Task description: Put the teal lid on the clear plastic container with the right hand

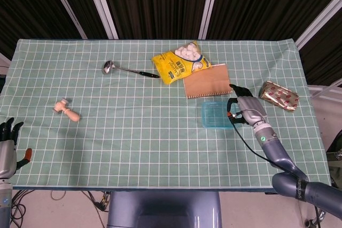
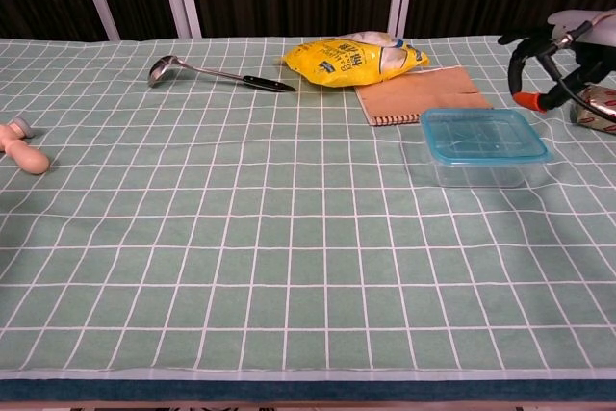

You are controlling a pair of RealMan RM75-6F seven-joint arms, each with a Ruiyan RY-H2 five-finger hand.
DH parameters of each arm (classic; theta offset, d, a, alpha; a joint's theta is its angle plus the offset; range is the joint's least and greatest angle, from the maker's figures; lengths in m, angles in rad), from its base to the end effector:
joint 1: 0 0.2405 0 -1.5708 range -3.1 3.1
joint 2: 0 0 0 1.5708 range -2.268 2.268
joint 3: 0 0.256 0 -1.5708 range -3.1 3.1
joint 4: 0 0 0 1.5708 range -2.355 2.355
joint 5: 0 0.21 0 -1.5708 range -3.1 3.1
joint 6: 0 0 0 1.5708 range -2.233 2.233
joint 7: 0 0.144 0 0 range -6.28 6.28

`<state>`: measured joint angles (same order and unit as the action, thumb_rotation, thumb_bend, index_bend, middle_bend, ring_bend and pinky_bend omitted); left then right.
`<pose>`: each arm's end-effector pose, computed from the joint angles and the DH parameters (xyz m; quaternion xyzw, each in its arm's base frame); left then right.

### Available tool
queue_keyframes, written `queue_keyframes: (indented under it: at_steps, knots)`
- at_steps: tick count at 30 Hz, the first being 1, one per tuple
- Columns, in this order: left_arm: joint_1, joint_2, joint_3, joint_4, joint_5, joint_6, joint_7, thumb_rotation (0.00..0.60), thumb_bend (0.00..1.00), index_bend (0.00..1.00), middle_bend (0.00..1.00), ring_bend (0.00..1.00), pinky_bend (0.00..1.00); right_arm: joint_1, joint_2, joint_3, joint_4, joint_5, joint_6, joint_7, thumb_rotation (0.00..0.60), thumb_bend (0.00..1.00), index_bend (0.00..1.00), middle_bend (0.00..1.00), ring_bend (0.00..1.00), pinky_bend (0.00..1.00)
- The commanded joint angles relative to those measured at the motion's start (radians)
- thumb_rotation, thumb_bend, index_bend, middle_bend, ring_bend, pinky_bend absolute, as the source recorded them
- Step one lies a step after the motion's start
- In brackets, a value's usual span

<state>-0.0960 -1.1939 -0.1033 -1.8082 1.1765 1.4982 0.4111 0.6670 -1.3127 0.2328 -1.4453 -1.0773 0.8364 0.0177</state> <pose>-0.3015 0.1851 0.1379 -0.5357 -0.4217 -0.2848 0.6739 -0.2164 -0.3744 0.0693 0.6521 -0.4886 0.3776 0.4399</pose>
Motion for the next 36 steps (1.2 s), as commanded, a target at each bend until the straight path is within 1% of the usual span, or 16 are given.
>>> queue_keyframes:
  at_steps: [1,6,12,18,24,36]
  knots:
    - [0.0,0.0,-0.001,0.0,0.001,0.002,0.0,0.6,0.36,0.14,0.0,0.0,0.0,-0.015,0.013,-0.021,-0.02,0.005,-0.009,-0.007,0.6,0.47,0.66,0.06,0.0,0.0]
    - [0.0,-0.002,0.001,0.001,0.003,0.002,0.002,0.6,0.36,0.14,0.0,0.0,0.0,-0.02,-0.013,-0.044,-0.004,-0.003,-0.023,0.005,0.6,0.47,0.66,0.06,0.0,0.0]
    - [0.0,-0.002,-0.002,0.002,0.0,0.002,0.0,0.6,0.36,0.14,0.0,0.0,0.0,-0.012,-0.054,-0.045,0.04,-0.024,-0.033,0.032,0.6,0.47,0.66,0.06,0.0,0.0]
    - [-0.001,-0.001,-0.002,0.003,-0.003,-0.002,0.001,0.6,0.36,0.14,0.0,0.0,0.0,-0.006,-0.072,-0.045,0.074,-0.024,-0.043,0.038,0.6,0.47,0.66,0.06,0.0,0.0]
    - [-0.001,-0.001,-0.003,0.004,-0.005,-0.001,0.0,0.6,0.36,0.15,0.0,0.0,0.0,-0.009,-0.07,-0.048,0.086,-0.02,-0.046,0.041,0.6,0.47,0.66,0.06,0.0,0.0]
    - [-0.001,-0.006,-0.003,0.007,-0.002,0.005,0.007,0.6,0.36,0.14,0.0,0.0,0.0,-0.025,-0.048,-0.057,0.068,-0.038,-0.037,0.053,0.6,0.47,0.66,0.06,0.0,0.0]
